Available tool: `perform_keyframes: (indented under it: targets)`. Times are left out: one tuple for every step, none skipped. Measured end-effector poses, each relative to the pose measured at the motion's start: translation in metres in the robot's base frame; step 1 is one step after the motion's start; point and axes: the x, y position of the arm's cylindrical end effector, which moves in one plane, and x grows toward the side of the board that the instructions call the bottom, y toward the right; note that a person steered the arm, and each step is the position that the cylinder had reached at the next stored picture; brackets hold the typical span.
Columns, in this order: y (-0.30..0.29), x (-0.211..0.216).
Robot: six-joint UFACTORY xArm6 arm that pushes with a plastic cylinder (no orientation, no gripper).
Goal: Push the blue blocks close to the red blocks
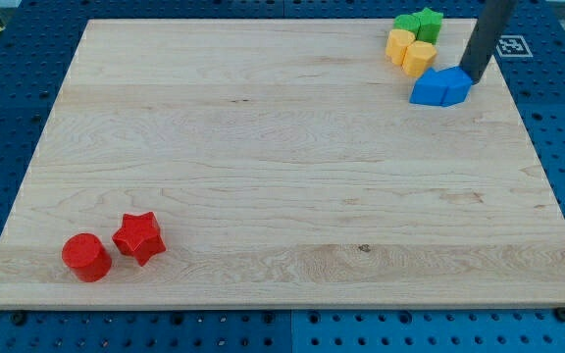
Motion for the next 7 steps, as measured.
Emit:
perform_keyframes:
  targets:
    - [-0.018,0.001]
    - [-0.029,0.01]
    - [-0.04,0.029]
    - [-0.059,0.037]
    - [-0.085,0.045]
    - [-0.112,0.062]
    - [-0.142,0.073]
